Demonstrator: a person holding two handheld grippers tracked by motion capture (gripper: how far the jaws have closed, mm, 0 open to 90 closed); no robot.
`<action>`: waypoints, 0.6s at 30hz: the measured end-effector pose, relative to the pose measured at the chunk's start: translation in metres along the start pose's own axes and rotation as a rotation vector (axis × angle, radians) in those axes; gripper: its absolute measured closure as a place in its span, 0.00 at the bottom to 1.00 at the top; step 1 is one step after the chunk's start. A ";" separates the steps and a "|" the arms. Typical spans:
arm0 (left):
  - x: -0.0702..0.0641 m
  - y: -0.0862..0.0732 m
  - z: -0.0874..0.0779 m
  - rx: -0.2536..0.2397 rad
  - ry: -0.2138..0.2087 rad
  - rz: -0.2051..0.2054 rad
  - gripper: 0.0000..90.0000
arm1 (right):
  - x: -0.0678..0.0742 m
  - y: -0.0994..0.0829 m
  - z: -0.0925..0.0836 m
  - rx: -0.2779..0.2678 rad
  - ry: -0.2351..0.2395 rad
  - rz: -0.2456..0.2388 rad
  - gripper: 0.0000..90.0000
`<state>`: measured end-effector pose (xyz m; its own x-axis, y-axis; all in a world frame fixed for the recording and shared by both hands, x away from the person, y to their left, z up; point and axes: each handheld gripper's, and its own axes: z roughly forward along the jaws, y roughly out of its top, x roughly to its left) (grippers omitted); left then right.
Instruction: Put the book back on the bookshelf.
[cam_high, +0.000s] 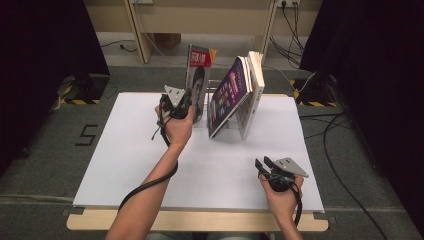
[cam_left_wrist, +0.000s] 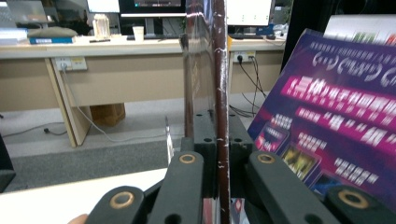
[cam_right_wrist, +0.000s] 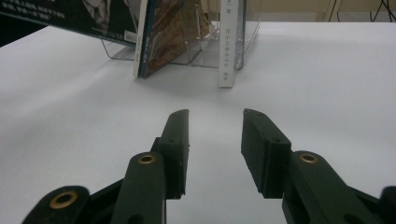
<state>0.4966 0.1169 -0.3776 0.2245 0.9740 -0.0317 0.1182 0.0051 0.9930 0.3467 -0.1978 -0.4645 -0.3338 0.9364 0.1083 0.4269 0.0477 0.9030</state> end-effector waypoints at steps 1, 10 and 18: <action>-0.001 -0.002 -0.001 -0.003 -0.004 -0.003 0.96 | 0.000 0.000 0.000 0.002 0.000 -0.004 0.69; -0.003 -0.018 -0.009 0.023 -0.023 -0.029 0.94 | 0.001 -0.002 0.001 0.012 0.006 -0.003 0.69; 0.004 -0.031 -0.015 0.116 -0.061 -0.119 0.88 | 0.001 -0.003 0.004 0.022 0.015 0.001 0.69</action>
<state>0.4790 0.1244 -0.4066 0.2603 0.9523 -0.1590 0.2573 0.0903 0.9621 0.3481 -0.1952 -0.4685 -0.3457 0.9312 0.1158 0.4461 0.0545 0.8933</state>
